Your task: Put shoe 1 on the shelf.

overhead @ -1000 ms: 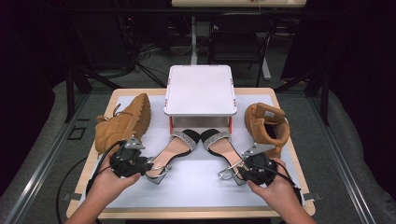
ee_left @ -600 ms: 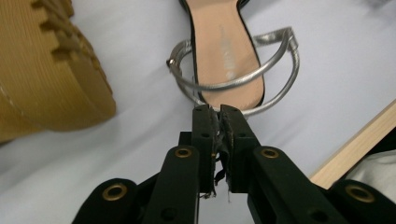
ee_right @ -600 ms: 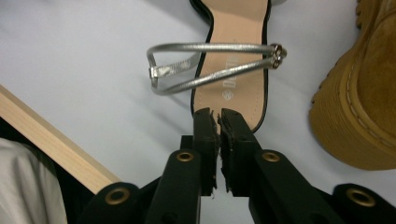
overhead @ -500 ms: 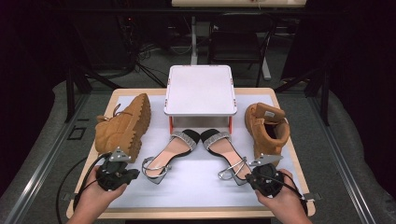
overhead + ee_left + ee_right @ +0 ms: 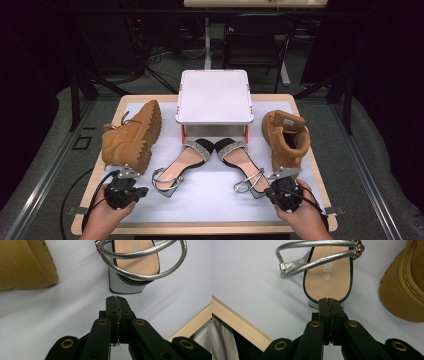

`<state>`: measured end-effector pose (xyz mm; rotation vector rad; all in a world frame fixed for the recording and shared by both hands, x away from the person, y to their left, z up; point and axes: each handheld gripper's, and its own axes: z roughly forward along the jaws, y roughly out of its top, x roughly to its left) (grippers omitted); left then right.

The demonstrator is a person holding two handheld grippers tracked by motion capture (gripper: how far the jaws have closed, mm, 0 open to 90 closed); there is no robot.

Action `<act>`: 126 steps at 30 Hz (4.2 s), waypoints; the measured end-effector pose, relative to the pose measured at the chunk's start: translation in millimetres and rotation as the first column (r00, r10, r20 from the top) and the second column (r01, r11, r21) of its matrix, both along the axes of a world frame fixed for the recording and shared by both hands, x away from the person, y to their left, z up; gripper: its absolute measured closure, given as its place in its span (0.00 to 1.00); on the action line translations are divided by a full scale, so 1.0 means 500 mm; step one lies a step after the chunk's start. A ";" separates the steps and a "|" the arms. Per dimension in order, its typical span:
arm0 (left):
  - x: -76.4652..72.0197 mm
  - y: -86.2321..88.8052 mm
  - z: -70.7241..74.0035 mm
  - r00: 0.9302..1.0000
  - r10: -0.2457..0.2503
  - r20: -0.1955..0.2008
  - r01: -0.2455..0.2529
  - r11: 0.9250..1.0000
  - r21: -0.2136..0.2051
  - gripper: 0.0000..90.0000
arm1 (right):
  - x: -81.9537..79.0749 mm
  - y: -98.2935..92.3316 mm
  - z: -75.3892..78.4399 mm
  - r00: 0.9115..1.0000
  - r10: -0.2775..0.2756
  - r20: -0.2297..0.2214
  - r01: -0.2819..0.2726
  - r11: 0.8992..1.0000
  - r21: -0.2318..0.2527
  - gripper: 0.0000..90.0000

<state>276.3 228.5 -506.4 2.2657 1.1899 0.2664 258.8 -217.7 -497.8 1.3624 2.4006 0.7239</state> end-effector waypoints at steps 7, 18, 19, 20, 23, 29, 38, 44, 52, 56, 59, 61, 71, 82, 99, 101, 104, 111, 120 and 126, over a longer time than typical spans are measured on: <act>-0.005 -0.006 -0.014 1.000 -0.010 -0.005 0.010 1.000 0.007 1.00 | -0.006 -0.003 -0.004 1.000 0.018 -0.009 -0.018 1.000 0.004 1.00; 0.000 -0.019 -0.024 1.000 -0.016 -0.008 0.017 1.000 0.009 1.00 | -0.006 -0.006 -0.022 0.999 0.014 -0.039 -0.014 1.000 0.003 1.00; 0.000 -0.019 -0.024 1.000 -0.016 -0.008 0.017 1.000 0.009 1.00 | -0.006 -0.006 -0.022 0.999 0.014 -0.039 -0.014 1.000 0.003 1.00; 0.003 -0.021 -0.022 1.000 -0.020 -0.008 0.020 1.000 0.008 1.00 | -0.005 -0.006 -0.024 0.999 0.016 -0.044 -0.016 1.000 0.008 1.00; 0.006 -0.024 -0.020 1.000 -0.025 -0.007 0.025 1.000 0.007 1.00 | -0.004 -0.005 -0.025 0.999 0.020 -0.047 -0.019 1.000 0.011 1.00; 0.011 -0.047 -0.017 0.998 -0.057 -0.011 0.058 0.998 0.019 1.00 | -0.002 -0.002 -0.023 0.999 0.020 -0.044 -0.019 1.000 0.007 1.00; 0.016 -0.061 -0.015 0.997 -0.073 -0.024 0.074 0.996 0.051 1.00 | -0.002 -0.003 -0.023 0.999 0.013 -0.045 -0.012 1.000 0.018 1.00; 0.015 -0.078 -0.014 0.995 -0.089 -0.033 0.091 0.995 0.046 1.00 | -0.006 0.013 -0.019 0.997 0.046 -0.062 -0.044 0.998 0.042 1.00; 0.012 -0.109 -0.010 0.991 -0.130 -0.033 0.130 0.991 0.012 1.00 | -0.007 0.043 -0.025 0.996 0.078 -0.053 -0.075 0.996 0.055 1.00; 0.013 -0.134 -0.011 0.987 -0.159 -0.036 0.159 0.987 -0.008 1.00 | -0.007 0.055 -0.026 0.994 0.096 -0.055 -0.093 0.994 0.054 1.00; 0.013 -0.155 -0.017 0.981 -0.190 -0.047 0.189 0.982 -0.015 1.00 | -0.007 0.064 -0.028 0.994 0.098 -0.051 -0.095 0.994 0.058 1.00; 0.011 -0.164 -0.022 0.978 -0.203 -0.045 0.202 0.979 -0.012 0.95 | -0.008 0.064 -0.029 0.993 0.103 -0.054 -0.099 0.993 0.068 0.94; 0.004 -0.125 -0.042 0.990 -0.134 -0.047 0.135 0.991 0.013 0.60 | -0.019 0.041 -0.044 0.996 0.086 0.014 -0.087 0.995 0.055 0.58; 0.033 -0.152 -0.044 0.983 -0.182 0.030 0.183 0.983 -0.027 0.44 | 0.011 0.048 -0.068 0.994 0.103 0.044 -0.106 0.992 0.074 0.47; 0.052 -0.202 -0.048 0.988 -0.156 0.022 0.156 0.988 -0.012 0.44 | 0.025 0.081 -0.069 0.998 0.056 0.025 -0.057 0.996 0.073 0.46; 0.055 -0.207 -0.048 0.989 -0.144 0.020 0.145 0.989 -0.017 0.44 | 0.029 0.085 -0.068 0.999 0.049 0.023 -0.050 0.996 0.072 0.46; 0.061 -0.218 -0.047 0.992 -0.121 0.020 0.122 0.992 -0.016 0.44 | 0.039 0.094 -0.068 0.999 0.031 0.024 -0.033 0.997 0.074 0.46; 0.076 -0.230 -0.049 0.995 -0.092 0.026 0.093 0.995 -0.022 0.44 | 0.055 0.106 -0.069 1.000 0.002 0.028 -0.005 0.996 0.090 0.46; 0.071 -0.225 -0.052 0.996 -0.074 0.044 0.076 0.996 -0.054 0.48 | 0.075 0.108 -0.073 0.999 -0.028 0.024 0.024 0.988 0.154 0.47; 0.047 -0.201 -0.037 0.995 -0.077 0.058 0.082 0.993 -0.085 0.52 | 0.047 0.095 -0.057 0.999 -0.034 0.016 0.031 0.985 0.172 0.61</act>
